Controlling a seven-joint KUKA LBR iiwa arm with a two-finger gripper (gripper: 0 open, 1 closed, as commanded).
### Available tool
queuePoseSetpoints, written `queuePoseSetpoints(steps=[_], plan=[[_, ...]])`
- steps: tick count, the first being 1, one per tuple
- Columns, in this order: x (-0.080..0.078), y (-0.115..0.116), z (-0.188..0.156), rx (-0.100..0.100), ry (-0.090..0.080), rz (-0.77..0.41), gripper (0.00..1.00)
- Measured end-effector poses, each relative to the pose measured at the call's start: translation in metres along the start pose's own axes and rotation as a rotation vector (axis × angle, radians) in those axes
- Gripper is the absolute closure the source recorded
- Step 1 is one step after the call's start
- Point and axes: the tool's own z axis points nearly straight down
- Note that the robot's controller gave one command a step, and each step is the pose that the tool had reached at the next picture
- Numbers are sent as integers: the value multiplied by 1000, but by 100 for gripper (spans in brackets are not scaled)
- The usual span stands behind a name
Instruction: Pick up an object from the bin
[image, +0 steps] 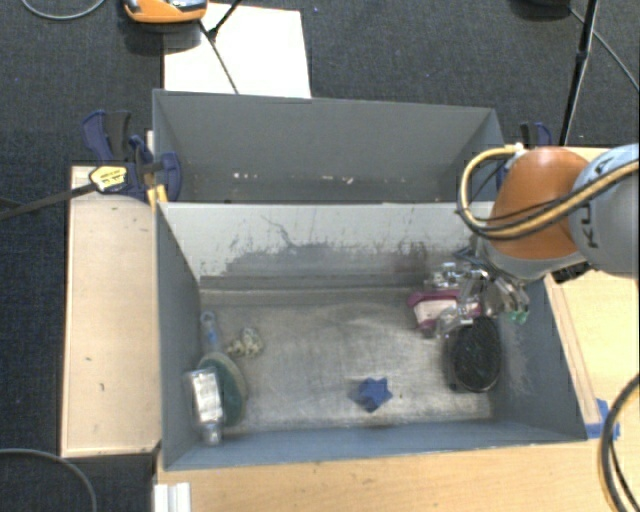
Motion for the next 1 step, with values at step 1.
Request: queuePoseSetpoints(steps=[1], plan=[[-3, 0, -87, 1, -3, -2, 100]])
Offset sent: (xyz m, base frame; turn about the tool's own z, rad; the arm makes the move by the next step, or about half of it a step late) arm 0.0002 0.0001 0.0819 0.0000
